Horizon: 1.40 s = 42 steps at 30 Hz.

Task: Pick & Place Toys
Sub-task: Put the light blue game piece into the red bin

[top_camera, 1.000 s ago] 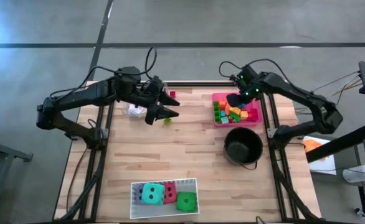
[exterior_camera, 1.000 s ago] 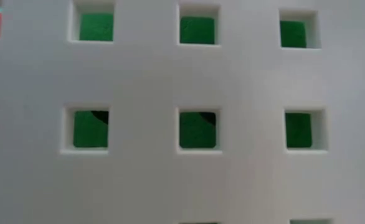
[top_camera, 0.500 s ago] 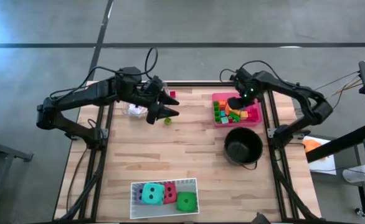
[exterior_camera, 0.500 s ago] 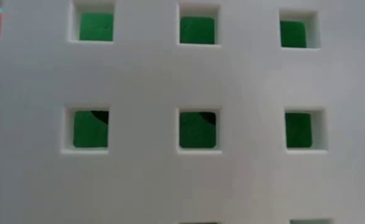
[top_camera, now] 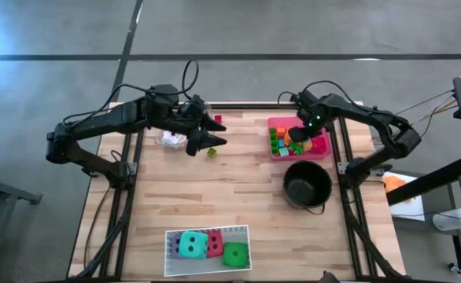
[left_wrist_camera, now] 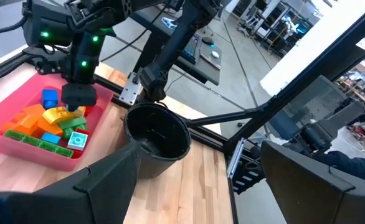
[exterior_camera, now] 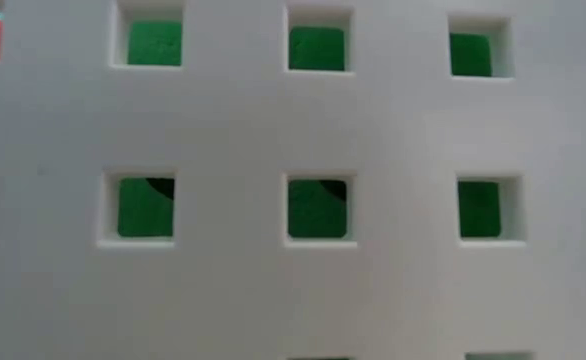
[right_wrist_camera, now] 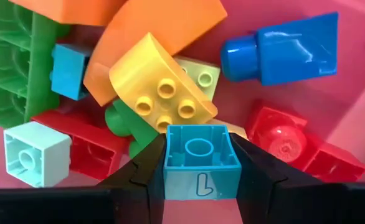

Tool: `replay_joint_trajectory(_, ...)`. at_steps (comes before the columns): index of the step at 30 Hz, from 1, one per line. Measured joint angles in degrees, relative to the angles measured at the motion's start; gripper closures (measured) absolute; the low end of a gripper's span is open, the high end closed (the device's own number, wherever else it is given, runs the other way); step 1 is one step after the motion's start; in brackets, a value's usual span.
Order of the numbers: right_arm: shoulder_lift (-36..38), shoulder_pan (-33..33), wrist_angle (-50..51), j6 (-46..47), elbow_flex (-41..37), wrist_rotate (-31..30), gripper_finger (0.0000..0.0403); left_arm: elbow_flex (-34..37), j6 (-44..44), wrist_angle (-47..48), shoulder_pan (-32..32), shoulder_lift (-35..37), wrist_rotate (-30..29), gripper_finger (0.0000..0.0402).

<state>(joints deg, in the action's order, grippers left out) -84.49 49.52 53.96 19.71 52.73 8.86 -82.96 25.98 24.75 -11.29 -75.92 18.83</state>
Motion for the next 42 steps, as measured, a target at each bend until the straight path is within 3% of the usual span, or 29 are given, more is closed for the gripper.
replay_joint_trajectory(7,-0.89,-0.04,-1.99,0.66,-1.04,0.11,0.0275,0.0,4.5,1.63,-0.02,0.0,-1.17,0.007)
replay_joint_trajectory(32,-0.74,-0.24,-3.77,0.35,-3.41,0.19,0.0274,0.04,5.73,2.97,-0.02,-0.04,-3.24,0.007)
replay_joint_trajectory(34,-0.72,-0.24,-3.77,0.0,-3.41,0.41,0.0255,0.04,5.7,2.97,-0.02,-0.04,-3.24,0.007)
replay_joint_trajectory(42,-0.66,-0.24,-3.71,0.24,-3.41,0.61,0.0113,0.04,5.57,2.97,-0.02,-0.04,-3.23,0.0071)
